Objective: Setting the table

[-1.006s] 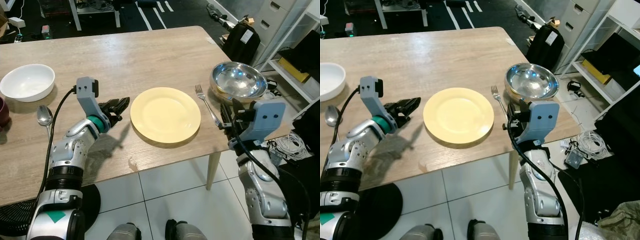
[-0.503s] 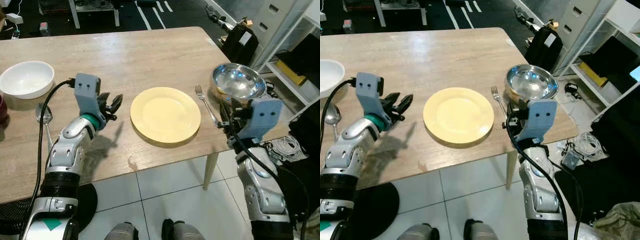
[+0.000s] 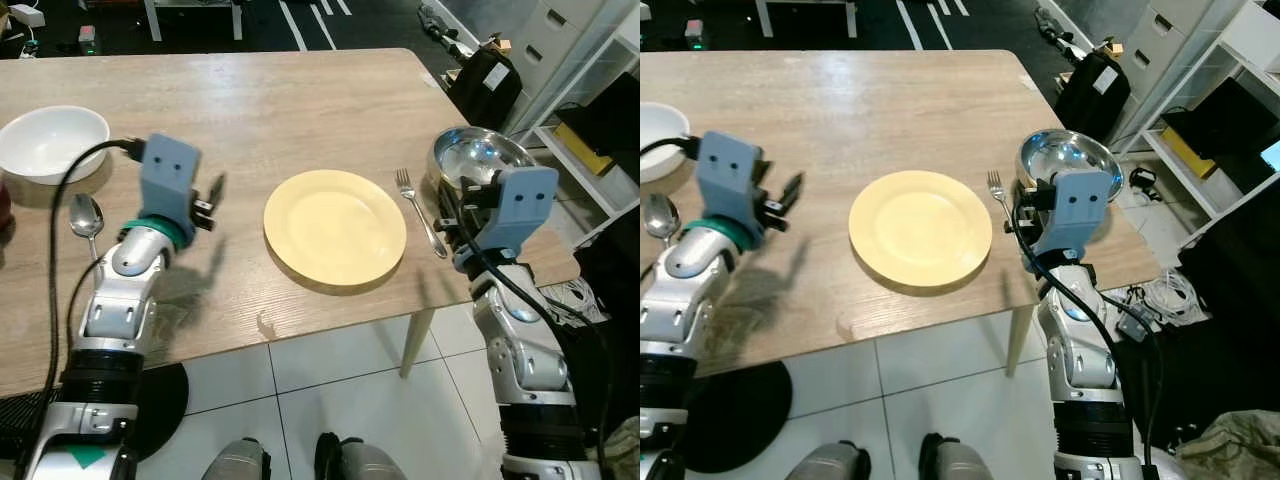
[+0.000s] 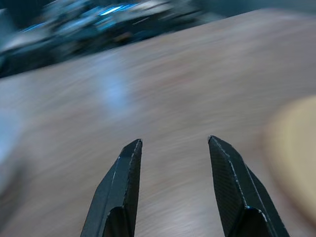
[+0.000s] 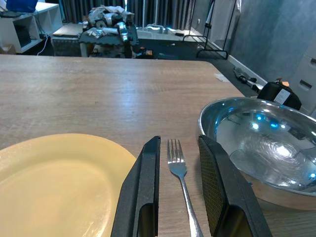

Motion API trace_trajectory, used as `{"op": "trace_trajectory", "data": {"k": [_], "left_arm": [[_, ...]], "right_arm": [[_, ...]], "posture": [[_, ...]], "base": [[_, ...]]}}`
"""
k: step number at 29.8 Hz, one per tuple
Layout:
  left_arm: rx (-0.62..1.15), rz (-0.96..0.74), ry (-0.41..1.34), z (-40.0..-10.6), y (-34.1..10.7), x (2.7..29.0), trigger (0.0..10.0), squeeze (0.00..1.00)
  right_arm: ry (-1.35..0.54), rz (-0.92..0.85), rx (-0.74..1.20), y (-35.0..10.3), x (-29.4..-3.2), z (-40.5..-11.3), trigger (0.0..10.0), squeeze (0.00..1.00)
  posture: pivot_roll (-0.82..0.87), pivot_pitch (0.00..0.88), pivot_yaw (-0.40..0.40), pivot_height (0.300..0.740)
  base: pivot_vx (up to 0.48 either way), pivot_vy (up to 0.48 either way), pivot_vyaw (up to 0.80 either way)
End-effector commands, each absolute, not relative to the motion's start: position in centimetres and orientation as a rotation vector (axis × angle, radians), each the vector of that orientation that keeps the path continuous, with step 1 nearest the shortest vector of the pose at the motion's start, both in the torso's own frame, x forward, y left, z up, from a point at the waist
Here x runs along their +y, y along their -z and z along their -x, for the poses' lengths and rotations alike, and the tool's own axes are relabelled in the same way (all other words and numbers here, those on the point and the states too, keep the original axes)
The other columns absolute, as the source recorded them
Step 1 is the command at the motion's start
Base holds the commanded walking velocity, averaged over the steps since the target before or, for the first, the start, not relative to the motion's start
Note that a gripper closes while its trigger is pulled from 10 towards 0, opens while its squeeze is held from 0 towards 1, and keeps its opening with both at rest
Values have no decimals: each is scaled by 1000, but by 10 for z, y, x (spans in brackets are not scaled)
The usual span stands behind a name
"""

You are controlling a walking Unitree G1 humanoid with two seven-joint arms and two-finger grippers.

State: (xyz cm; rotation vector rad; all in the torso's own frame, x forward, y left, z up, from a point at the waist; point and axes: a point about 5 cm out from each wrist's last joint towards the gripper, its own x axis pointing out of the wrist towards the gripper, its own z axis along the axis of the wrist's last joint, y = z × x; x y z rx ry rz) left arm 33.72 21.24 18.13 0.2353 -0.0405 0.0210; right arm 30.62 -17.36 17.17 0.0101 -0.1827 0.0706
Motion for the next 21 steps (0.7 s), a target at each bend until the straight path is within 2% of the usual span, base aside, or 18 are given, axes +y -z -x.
{"op": "trace_trajectory", "data": {"k": [1, 2, 4, 6, 7, 8, 12, 16, 20, 21], "left_arm": [[69, -308, -159, -336, -168, 234, 10000, 0], [129, -381, -225, -335, -163, 247, 10000, 0], [129, -381, -225, -335, -163, 247, 10000, 0], [216, -521, -336, -334, -159, 276, 10000, 0], [216, -521, -336, -334, -159, 276, 10000, 0], [242, -574, -371, -333, -159, 291, 10000, 0], [250, -669, -367, -335, -166, 312, 10000, 0], [181, -652, -297, -341, -174, 302, 10000, 0], [-54, -506, -102, -356, -197, 248, 10000, 0], [-54, -506, -102, -356, -197, 248, 10000, 0]], "right_arm": [[-59, -25, -160, -165, -177, -304, 10000, 0], [-53, -25, -159, -165, -178, -304, 10000, 0], [-53, -25, -159, -165, -178, -304, 10000, 0], [-31, -24, -160, -164, -183, -303, 10000, 0], [-31, -24, -160, -164, -183, -303, 10000, 0], [-20, -23, -161, -164, -185, -303, 10000, 0], [8, -27, -161, -163, -191, -299, 10000, 0], [23, -27, -161, -162, -195, -297, 10000, 0], [40, -31, -170, -162, -197, -293, 10000, 0], [40, -31, -170, -162, -197, -293, 10000, 0]], "posture": [[206, 76, -64, 740], [206, 77, -61, 740], [206, 77, -61, 740], [201, 81, -48, 740], [201, 81, -48, 740], [201, 82, -47, 740], [197, 86, -27, 740], [190, 85, -20, 740], [164, 79, -7, 740], [164, 79, -7, 740]], "base": [[0, 0, 0], [0, 0, 0], [0, 0, 0], [0, 0, 0], [0, 0, 0], [0, 0, 0], [0, 0, 0], [0, 0, 0], [0, 0, 0], [0, 0, 0]]}}
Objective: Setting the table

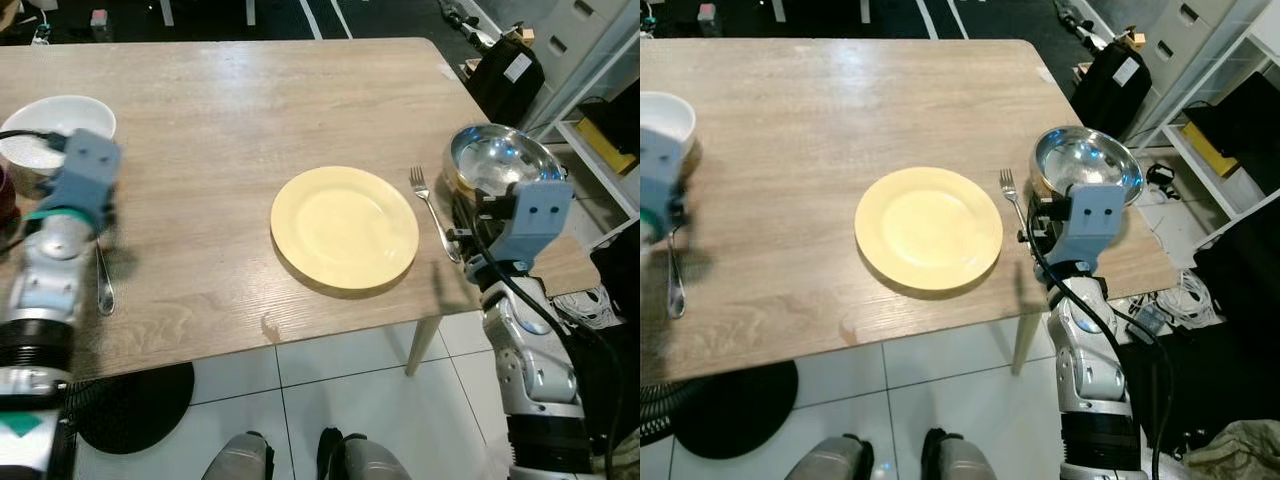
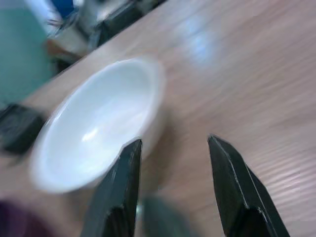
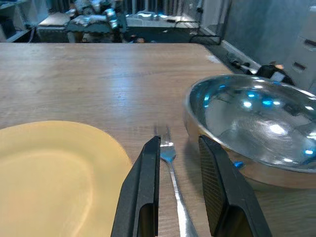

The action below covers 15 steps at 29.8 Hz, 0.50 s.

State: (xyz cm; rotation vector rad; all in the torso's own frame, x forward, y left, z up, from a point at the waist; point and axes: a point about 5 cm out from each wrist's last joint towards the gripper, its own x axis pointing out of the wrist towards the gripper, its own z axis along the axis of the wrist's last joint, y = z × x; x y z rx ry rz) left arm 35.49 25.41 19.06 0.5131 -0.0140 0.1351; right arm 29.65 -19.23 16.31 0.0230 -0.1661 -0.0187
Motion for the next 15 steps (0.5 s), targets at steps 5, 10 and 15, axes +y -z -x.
{"op": "trace_trajectory", "data": {"k": [5, 10, 15], "left_arm": [[-117, -419, 26, -362, -204, 219, 10000, 0], [-188, -297, 233, -367, -214, 179, 10000, 0], [-233, -294, 454, -367, -226, 143, 10000, 0]], "right_arm": [[57, -30, -176, -163, -199, -292, 10000, 0], [162, -35, -151, -163, -211, -298, 10000, 0], [299, -98, -77, -161, -226, -315, 10000, 0]], "posture": [[154, 79, -6, 740], [153, 86, -7, 740], [146, 104, -4, 740]], "base": [[0, 0, 0], [0, 0, 0], [0, 0, 0]]}}
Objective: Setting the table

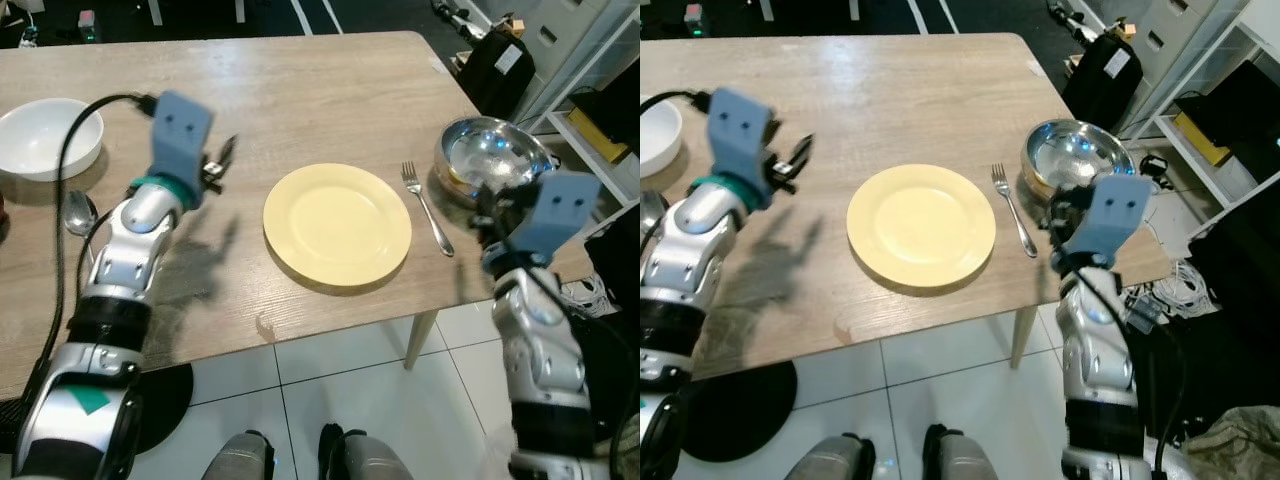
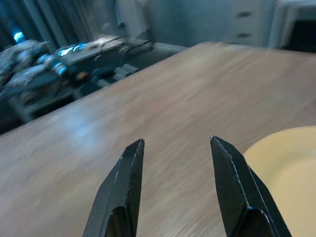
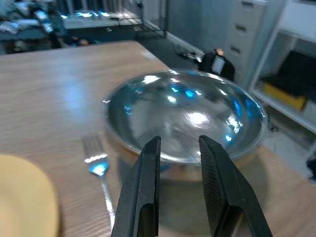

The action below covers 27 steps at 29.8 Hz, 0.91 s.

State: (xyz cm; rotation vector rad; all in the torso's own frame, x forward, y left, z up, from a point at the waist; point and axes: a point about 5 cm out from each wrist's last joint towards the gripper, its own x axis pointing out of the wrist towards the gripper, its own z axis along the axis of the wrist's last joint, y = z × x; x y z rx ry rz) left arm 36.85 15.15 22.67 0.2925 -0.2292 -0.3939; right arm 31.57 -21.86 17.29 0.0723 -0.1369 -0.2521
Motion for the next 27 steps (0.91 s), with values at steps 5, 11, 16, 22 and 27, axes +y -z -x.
{"op": "trace_trajectory", "data": {"k": [5, 11, 16, 22, 27], "left_arm": [[-256, -295, 543, -365, -232, 131, 10000, 0], [-275, -273, 580, -356, -234, 124, 10000, 0], [-274, -265, 580, -351, -232, 127, 10000, 0], [-268, -258, 703, -342, -236, 117, 10000, 0], [-189, -186, 1013, -328, -242, 100, 10000, 0]], "right_arm": [[374, -156, -49, -163, -236, -326, 10000, 0], [461, -125, 1, -167, -255, -347, 10000, 0], [456, -172, -2, -173, -259, -355, 10000, 1000], [479, -203, 19, -179, -264, -363, 10000, 1000], [534, -214, 77, -176, -270, -368, 10000, 0]], "posture": [[150, 106, 2, 740], [169, 102, -10, 740], [195, 103, -27, 740], [196, 104, -28, 740], [184, 103, -16, 740]], "base": [[0, 0, 0], [0, 0, 0], [0, 0, 0], [0, 0, 0], [0, 0, 0]]}}
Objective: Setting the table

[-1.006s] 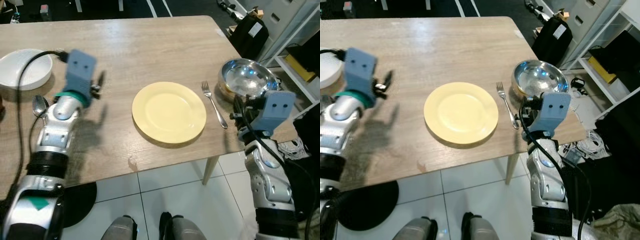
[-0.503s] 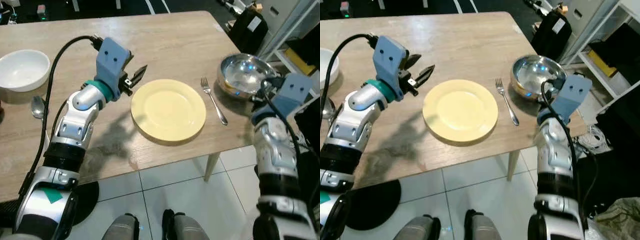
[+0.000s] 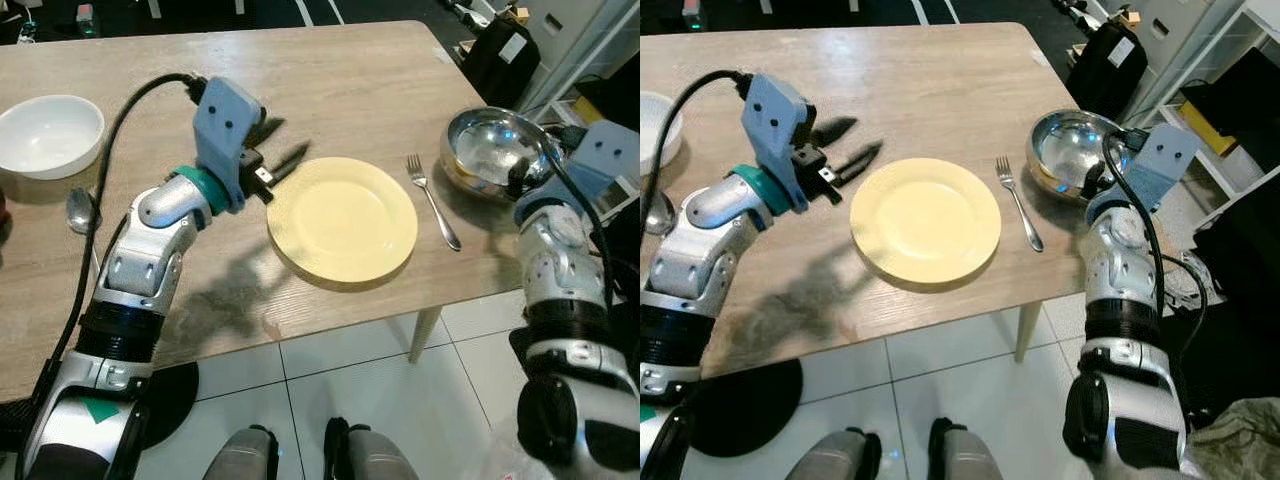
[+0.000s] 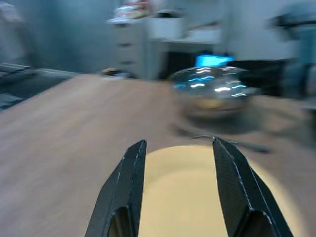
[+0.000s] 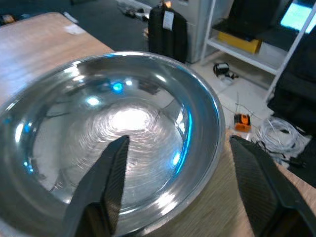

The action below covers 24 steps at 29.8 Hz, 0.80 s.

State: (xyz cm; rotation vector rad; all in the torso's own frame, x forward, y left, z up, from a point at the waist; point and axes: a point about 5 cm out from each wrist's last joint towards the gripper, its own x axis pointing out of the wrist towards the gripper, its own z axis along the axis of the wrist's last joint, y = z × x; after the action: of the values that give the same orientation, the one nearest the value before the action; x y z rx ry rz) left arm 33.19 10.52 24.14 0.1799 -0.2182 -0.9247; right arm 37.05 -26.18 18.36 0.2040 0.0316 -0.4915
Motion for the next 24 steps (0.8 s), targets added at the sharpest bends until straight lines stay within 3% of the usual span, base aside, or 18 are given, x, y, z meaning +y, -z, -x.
{"op": "trace_trajectory", "data": {"k": [1, 13, 14, 16, 17, 19, 20, 24], "left_arm": [[-189, -186, 1013, -328, -242, 100, 10000, 0], [-179, -242, 1094, -328, -242, 93, 10000, 0], [-181, -234, 1088, -327, -242, 92, 10000, 0], [-181, -234, 1088, -327, -242, 92, 10000, 0], [-183, -227, 1080, -326, -242, 93, 10000, 0], [-183, -227, 1080, -326, -242, 93, 10000, 0], [-183, -224, 1072, -326, -242, 94, 10000, 0], [-172, -211, 1065, -325, -242, 95, 10000, 0]], "right_arm": [[534, -214, 77, -176, -270, -368, 10000, 0], [558, -258, 186, -160, -276, -368, 10000, 0], [510, -302, 219, -155, -270, -371, 5686, 0], [510, -302, 219, -155, -270, -371, 5686, 0], [469, -342, 237, -153, -264, -373, 2902, 0], [469, -342, 237, -153, -264, -373, 2902, 0], [436, -372, 245, -153, -259, -375, 0, 0], [377, -426, 255, -153, -253, -379, 0, 0]], "posture": [[184, 103, -16, 740], [163, 100, -16, 740], [166, 99, -22, 740], [166, 99, -22, 740], [166, 99, -24, 740], [166, 99, -24, 740], [168, 99, -26, 740], [167, 98, -29, 740]], "base": [[0, 0, 0], [0, 0, 0], [0, 0, 0], [0, 0, 0], [0, 0, 0], [0, 0, 0], [0, 0, 0], [0, 0, 0]]}}
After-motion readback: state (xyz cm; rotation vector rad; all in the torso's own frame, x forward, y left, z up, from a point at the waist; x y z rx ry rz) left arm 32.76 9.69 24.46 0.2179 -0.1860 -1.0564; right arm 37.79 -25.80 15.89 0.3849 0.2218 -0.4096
